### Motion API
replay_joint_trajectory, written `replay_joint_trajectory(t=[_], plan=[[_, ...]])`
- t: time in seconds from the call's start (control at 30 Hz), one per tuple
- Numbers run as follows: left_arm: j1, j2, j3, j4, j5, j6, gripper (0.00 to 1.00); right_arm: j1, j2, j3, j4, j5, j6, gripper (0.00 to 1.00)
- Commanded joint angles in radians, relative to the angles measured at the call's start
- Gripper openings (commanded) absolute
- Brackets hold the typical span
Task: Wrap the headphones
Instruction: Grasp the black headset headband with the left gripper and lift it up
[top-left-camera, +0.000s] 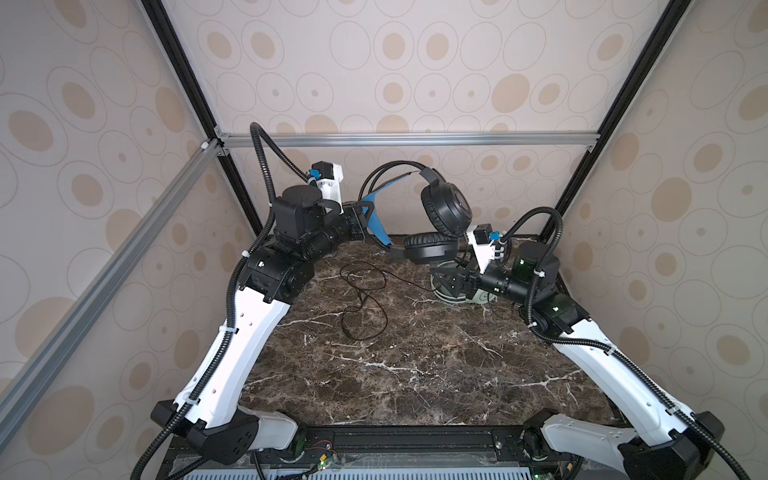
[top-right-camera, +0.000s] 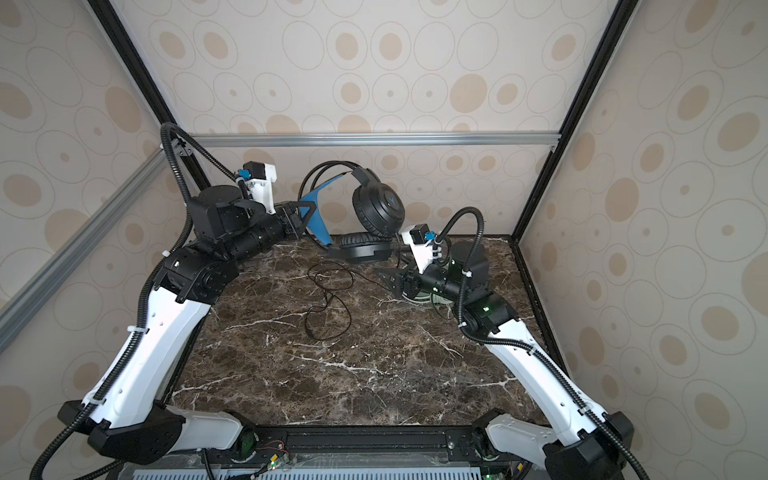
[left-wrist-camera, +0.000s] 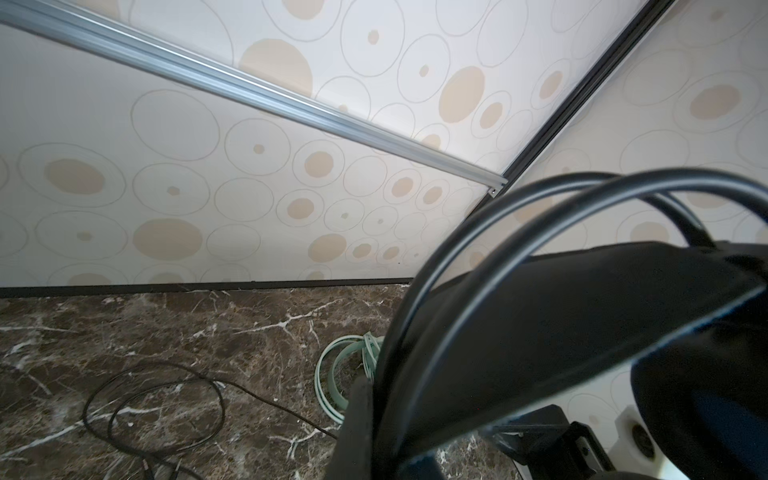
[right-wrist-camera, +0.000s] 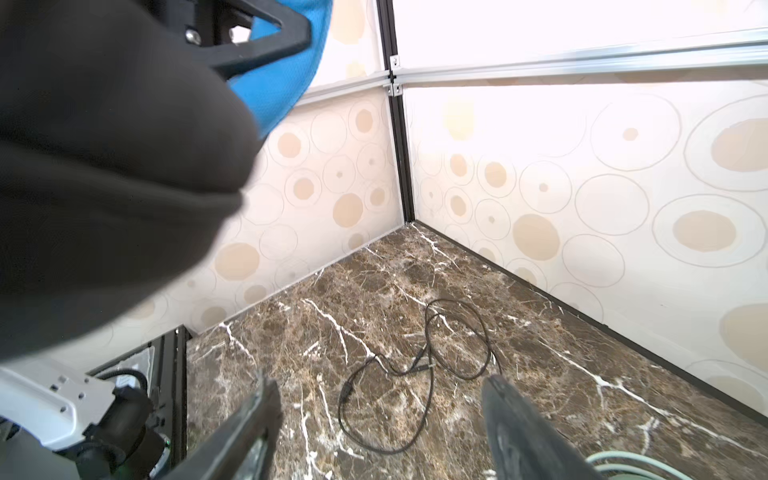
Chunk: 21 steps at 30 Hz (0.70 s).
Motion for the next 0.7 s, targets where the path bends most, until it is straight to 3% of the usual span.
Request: replay_joint_trajectory(t=[0.0, 0.2, 0.67], plan=[[0.005, -0.002, 0.067, 0.105, 0.047, -0.064, 0.0, -0.007, 0.02, 0.007, 0.1, -0.025, 0.044, 0.79], [0.005, -0.002, 0.062, 0.152, 0.056, -0.087, 0.0, -0.01, 0.064, -0.036, 0.171, -0.013, 0.081, 0.76], [0.015, 0.003, 0.068, 0.212, 0.064, -0.137, 0.0, -0.012, 0.129, -0.118, 0.256, -0.014, 0.09, 0.52]])
